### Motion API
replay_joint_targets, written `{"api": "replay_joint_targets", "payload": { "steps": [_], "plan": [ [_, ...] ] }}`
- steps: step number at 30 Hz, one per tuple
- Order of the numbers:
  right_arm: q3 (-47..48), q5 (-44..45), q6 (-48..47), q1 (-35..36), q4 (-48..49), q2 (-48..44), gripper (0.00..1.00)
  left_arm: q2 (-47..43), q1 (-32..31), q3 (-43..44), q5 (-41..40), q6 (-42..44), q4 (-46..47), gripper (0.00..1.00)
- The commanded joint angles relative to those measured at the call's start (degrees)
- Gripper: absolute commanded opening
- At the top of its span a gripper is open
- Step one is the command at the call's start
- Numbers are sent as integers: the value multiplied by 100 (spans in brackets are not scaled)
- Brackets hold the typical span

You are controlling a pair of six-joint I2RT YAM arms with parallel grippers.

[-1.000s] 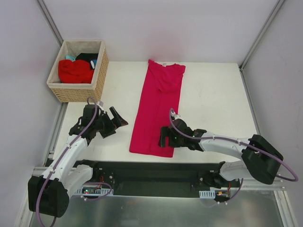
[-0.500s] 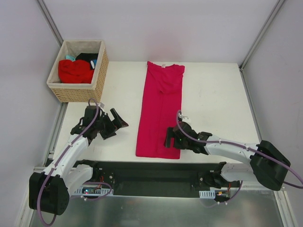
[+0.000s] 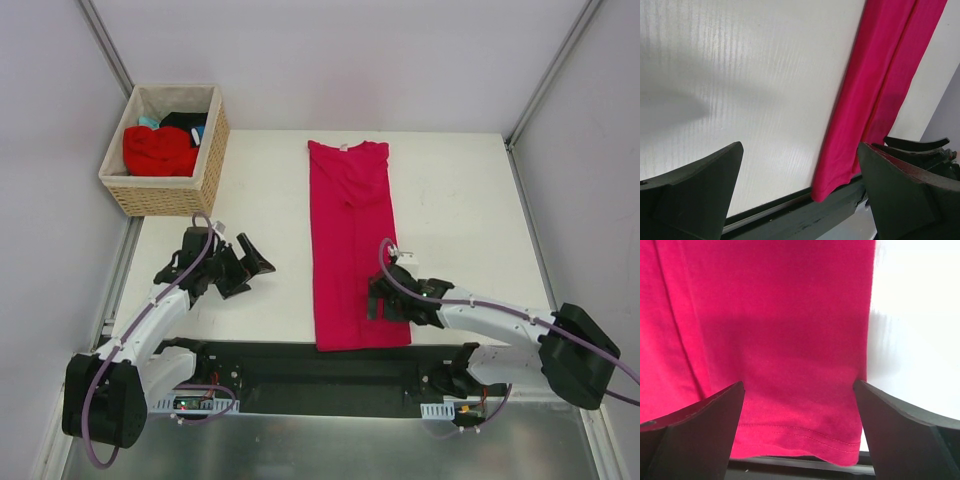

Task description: Fold and stack the t-shirts

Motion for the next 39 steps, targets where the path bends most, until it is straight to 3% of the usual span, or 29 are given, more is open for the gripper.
{"api": "replay_joint_targets", "payload": {
  "steps": [1,7,13,18,21,27,33,39],
  "plan": [
    [688,407,-553,-14,-471,597,96,-5,-65,198,388,269,282,99],
    [1875,356,-1134,-32,-260,1476,96,39,-214,462,741,253,264,99],
    [2991,338,-1529,-313,-312,1934,97,372,-891,1147,618,-20,439,99],
    [3440,479,-1793,-1111,-383,1829,96,1338,-1410,1473,512,-476,1966,99],
    [3668,269,-1977,-1665,-251,1837,96,2041,-1419,1499,653,-740,3433,99],
    [4117,-67,-2145,-2343,-31,2268,96,3738,-1428,1868,942,-1470,5286,98],
    [4144,-259,-2110,-2923,-5,2672,96,4749,-1498,2500,987,-1593,5607,98],
    [3933,-339,-2162,-3073,153,2734,96,5672,-1498,3483,1189,-1743,5792,98]
  ]
}}
